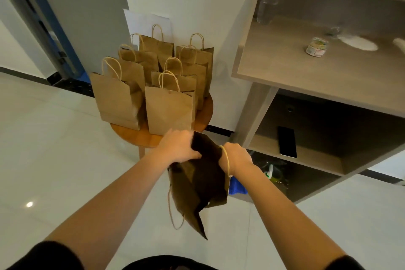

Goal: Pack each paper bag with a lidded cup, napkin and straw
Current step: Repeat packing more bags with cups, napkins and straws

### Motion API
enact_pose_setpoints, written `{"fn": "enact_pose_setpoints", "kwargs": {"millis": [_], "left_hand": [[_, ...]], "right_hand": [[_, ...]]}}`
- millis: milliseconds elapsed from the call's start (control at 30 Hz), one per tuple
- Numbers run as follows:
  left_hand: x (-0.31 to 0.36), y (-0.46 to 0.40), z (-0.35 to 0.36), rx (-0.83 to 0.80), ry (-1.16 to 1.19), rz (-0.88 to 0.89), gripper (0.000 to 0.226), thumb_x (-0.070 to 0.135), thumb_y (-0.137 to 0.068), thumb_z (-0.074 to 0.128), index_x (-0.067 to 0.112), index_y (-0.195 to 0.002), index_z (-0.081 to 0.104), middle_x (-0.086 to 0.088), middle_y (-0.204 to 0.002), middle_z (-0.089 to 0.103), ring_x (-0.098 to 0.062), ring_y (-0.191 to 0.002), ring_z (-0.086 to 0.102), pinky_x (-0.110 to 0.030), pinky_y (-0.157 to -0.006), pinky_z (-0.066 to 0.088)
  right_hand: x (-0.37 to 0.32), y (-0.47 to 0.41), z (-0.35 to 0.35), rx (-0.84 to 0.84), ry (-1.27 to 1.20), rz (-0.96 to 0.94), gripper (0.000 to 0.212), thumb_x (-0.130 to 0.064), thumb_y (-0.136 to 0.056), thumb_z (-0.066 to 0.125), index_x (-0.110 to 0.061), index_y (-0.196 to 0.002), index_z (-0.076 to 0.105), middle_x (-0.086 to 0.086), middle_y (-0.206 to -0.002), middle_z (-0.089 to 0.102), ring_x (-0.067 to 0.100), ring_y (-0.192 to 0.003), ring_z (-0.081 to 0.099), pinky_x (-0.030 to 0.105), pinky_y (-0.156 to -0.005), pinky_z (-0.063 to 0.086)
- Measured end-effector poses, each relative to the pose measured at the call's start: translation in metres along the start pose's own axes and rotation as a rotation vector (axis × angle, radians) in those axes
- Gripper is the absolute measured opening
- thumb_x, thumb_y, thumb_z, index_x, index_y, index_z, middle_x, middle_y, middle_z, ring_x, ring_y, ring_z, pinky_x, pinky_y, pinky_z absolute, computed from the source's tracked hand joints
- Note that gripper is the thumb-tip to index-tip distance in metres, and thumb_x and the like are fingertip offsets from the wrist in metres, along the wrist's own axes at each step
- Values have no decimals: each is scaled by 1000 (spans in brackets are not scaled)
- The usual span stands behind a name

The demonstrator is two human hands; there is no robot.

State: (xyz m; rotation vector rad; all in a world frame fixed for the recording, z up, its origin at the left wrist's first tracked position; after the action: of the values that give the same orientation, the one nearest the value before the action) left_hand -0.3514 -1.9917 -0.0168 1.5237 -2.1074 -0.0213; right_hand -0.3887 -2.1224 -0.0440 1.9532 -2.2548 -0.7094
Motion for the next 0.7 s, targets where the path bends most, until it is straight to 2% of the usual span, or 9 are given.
{"fn": "enact_pose_setpoints", "kwargs": {"millis": [67, 100, 167, 233, 300, 367, 500, 600, 700], "left_hand": [[-15, -7, 7, 6, -33, -43, 10, 23, -88, 61, 16, -84, 54, -3, -84, 60, -20, -81, 59, -31, -68, 47], [-25, -9, 9, 11, -30, -71, 14, 16, -90, 56, 17, -77, 50, -4, -80, 58, -22, -79, 59, -32, -64, 45], [-46, -12, 10, 15, -24, -124, 11, 9, -93, 48, 15, -84, 52, -5, -83, 58, -25, -83, 59, -34, -69, 48], [-74, -17, 7, 34, 13, -173, 18, 10, -95, 45, 13, -108, 56, -8, -98, 62, -26, -90, 61, -38, -81, 53], [-107, -25, 0, 57, 68, -233, 25, 13, -96, 45, 13, -119, 56, -9, -107, 63, -25, -95, 62, -38, -87, 53], [-139, -34, -12, 77, 125, -290, 25, 15, -97, 46, 12, -119, 56, -9, -113, 63, -25, -101, 61, -36, -92, 51], [-194, -57, -41, 115, 191, -369, 18, 15, -98, 44, 10, -112, 56, -8, -107, 61, -25, -102, 61, -34, -92, 49], [-240, -84, -64, 118, 196, -381, 14, 16, -99, 43, 12, -103, 56, -6, -98, 60, -21, -92, 60, -33, -89, 50], [-285, -108, -80, 102, 209, -408, 11, 17, -98, 43, 14, -94, 54, -4, -88, 57, -17, -80, 56, -28, -79, 50]], "right_hand": [[-9, -8, 0, -4, 4, -30, 6, -6, -86, 54, -10, -82, 55, 12, -86, 63, 29, -80, 64, 34, -66, 49], [-12, -12, 0, -10, -1, -33, 10, -5, -86, 54, -10, -78, 52, 11, -82, 60, 28, -77, 63, 33, -64, 48], [-13, -24, -1, -27, -40, -9, 18, -7, -88, 53, -10, -70, 50, 8, -75, 57, 25, -71, 59, 31, -62, 45], [-13, -41, -1, -41, -123, 25, 16, -14, -89, 53, -9, -74, 56, 9, -76, 60, 23, -71, 60, 31, -61, 47], [-22, -57, -2, -46, -278, 23, 23, -26, -91, 56, -8, -77, 61, 6, -73, 60, 20, -69, 61, 30, -64, 48], [-39, -74, -4, -44, -407, 3, 35, -37, -91, 56, -13, -67, 58, 4, -64, 55, 16, -61, 55, 27, -62, 45], [-87, -115, -7, -23, -421, -28, 39, -33, -93, 53, -13, -61, 54, 2, -60, 51, 13, -57, 49, 26, -58, 40], [-135, -156, -2, -79, -422, -27, 39, -30, -95, 52, -14, -59, 54, 2, -59, 50, 14, -57, 50, 27, -61, 43], [-177, -197, 0, -108, -377, -25, 34, -30, -96, 49, -16, -66, 58, 2, -65, 56, 15, -64, 56, 29, -68, 49]]}}
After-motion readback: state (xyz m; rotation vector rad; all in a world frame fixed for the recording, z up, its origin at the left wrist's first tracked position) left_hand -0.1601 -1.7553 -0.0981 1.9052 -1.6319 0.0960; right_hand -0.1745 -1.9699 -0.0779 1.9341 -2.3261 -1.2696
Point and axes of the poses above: each hand's wrist, its own y-axis away from the middle knuckle, its own z-axis out of the palm, x = y × z, the point moved 10 cm from there along -y, towards the middle knuckle
